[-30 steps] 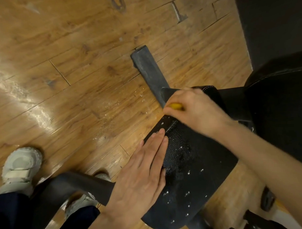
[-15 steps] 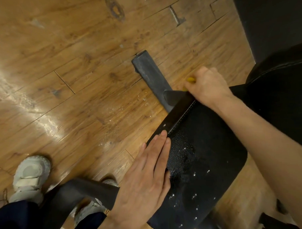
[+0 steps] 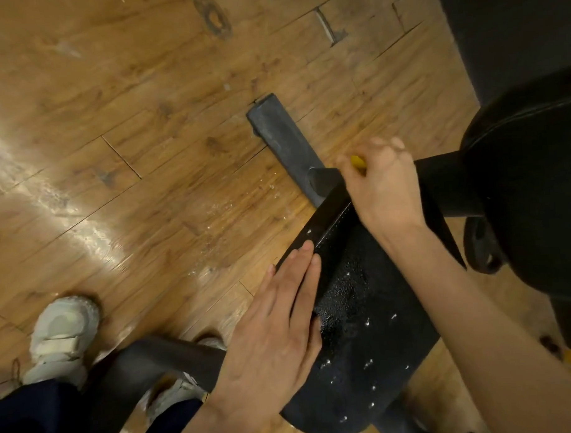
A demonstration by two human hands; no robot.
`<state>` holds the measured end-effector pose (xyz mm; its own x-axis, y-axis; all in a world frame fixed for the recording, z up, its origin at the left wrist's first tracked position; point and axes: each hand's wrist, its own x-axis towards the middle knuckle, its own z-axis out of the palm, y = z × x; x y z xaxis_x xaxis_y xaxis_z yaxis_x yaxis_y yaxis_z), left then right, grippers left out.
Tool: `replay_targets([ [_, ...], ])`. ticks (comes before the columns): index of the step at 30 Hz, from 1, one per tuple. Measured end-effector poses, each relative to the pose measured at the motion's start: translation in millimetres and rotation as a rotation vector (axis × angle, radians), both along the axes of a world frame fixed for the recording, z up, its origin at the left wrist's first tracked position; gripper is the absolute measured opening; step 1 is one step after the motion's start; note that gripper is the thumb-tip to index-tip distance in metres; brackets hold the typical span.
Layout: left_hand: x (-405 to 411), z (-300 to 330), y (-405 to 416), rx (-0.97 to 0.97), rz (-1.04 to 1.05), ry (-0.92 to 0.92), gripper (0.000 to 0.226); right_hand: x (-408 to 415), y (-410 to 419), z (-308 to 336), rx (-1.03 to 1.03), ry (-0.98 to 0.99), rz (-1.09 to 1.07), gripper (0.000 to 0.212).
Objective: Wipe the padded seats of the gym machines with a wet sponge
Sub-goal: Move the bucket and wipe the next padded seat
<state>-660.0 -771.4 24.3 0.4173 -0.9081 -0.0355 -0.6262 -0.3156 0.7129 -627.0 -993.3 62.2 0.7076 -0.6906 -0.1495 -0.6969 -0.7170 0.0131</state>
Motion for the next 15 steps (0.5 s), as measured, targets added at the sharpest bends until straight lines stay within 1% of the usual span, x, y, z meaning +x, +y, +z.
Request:
replay_targets([
  [2,0.8,1.2,1.3,-0.004,-0.002,0.038,0.065,-19.9,32.7,11.2,0.11,-0.007,0.196,0.024],
  [4,1.3,3.4,3.4,-0.015,0.012,0.085,0.067,-24.3,30.6,20.5,0.192,0.068,0.353,0.026],
  [5,1.4,4.4,5.4,-0.014,0.035,0.109,0.067,-18.5,18.4,19.1,0.171,0.115,0.36,0.028],
  [7,-1.0,4.1,13.4,-0.004,0.099,0.168,0.068,-0.5,-3.9,13.4,0.064,0.184,0.24,0.03],
  [9,-6.2,2.2,24.1,0.002,0.159,0.242,0.066,7.9,2.8,7.2,-0.047,0.229,0.137,0.031],
  [10,-8.8,1.4,28.7,0.004,0.178,0.276,0.065,4.7,18.3,5.2,-0.082,0.2,0.16,0.031],
  [11,-11.7,0.6,32.2,0.004,0.191,0.305,0.064,-2.1,39.1,3.3,-0.049,0.156,0.223,0.03],
  [12,-14.3,-0.2,33.9,0.002,0.204,0.33,0.064,-10.4,60.9,4.5,0.052,0.144,0.307,0.029],
  [14,-18.7,-0.5,34.0,0.001,0.219,0.364,0.064,-19.6,76.8,16.9,0.303,0.213,0.45,0.03],
  [15,-19.6,0.1,33.6,-0.001,0.221,0.374,0.063,-16.5,67.9,19.7,0.351,0.276,0.484,0.033],
])
